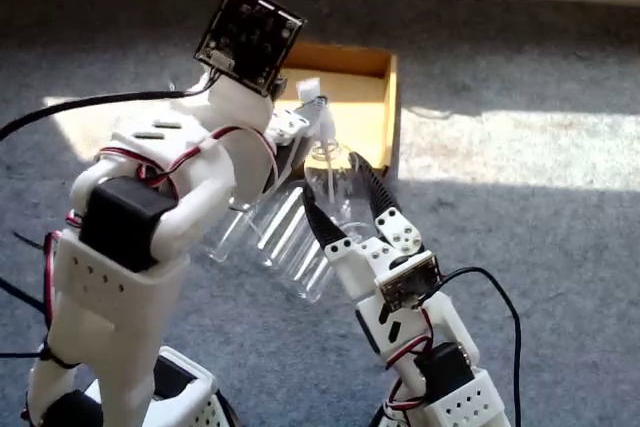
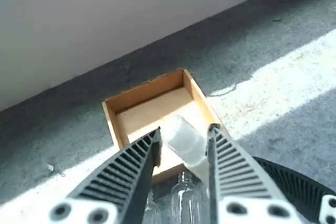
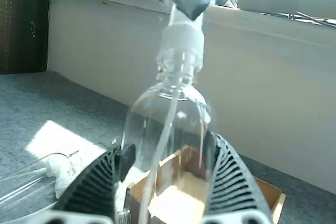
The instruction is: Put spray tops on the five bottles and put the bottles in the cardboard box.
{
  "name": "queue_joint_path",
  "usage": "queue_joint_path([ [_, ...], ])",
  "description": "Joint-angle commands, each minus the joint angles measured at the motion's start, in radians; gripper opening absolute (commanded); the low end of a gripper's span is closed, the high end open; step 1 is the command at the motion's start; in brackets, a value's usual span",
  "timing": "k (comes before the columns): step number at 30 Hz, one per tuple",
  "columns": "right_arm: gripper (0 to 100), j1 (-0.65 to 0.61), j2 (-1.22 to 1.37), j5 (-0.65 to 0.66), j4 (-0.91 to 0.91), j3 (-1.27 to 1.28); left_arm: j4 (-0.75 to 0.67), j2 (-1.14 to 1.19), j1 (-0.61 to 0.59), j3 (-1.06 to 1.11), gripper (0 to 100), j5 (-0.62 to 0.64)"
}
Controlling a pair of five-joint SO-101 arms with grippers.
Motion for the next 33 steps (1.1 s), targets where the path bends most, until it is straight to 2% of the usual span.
queue_joint_path([
  [1,1.1,0.005,-0.013,0.012,0.002,0.068,-0.009,0.027,0.058,-0.030,15,-0.008],
  [5,1.1,0.007,-0.013,0.012,0.002,0.068,-0.037,0.027,0.018,-0.064,15,-0.008],
  [10,1.1,0.005,-0.013,0.012,0.002,0.076,-0.049,0.007,-0.048,-0.213,15,-0.008],
  [15,1.1,0.005,-0.015,0.012,-0.021,0.067,-0.052,0.079,-0.116,-0.274,15,-0.008],
  [18,0.5,0.033,-0.015,0.012,-0.189,0.067,-0.060,0.120,-0.122,-0.275,15,-0.006],
  [23,0.5,0.257,-0.013,0.011,-0.634,0.076,-0.084,0.130,-0.174,-0.275,15,-0.002],
  [25,0.5,0.318,-0.012,0.011,-0.746,0.077,-0.081,0.130,-0.177,-0.271,15,-0.002],
  [28,0.5,0.329,-0.010,0.005,-0.771,0.087,-0.081,0.136,-0.168,-0.266,15,-0.002],
  [33,0.5,0.335,-0.007,0.005,-0.662,0.137,-0.081,0.137,-0.143,-0.248,15,-0.005],
])
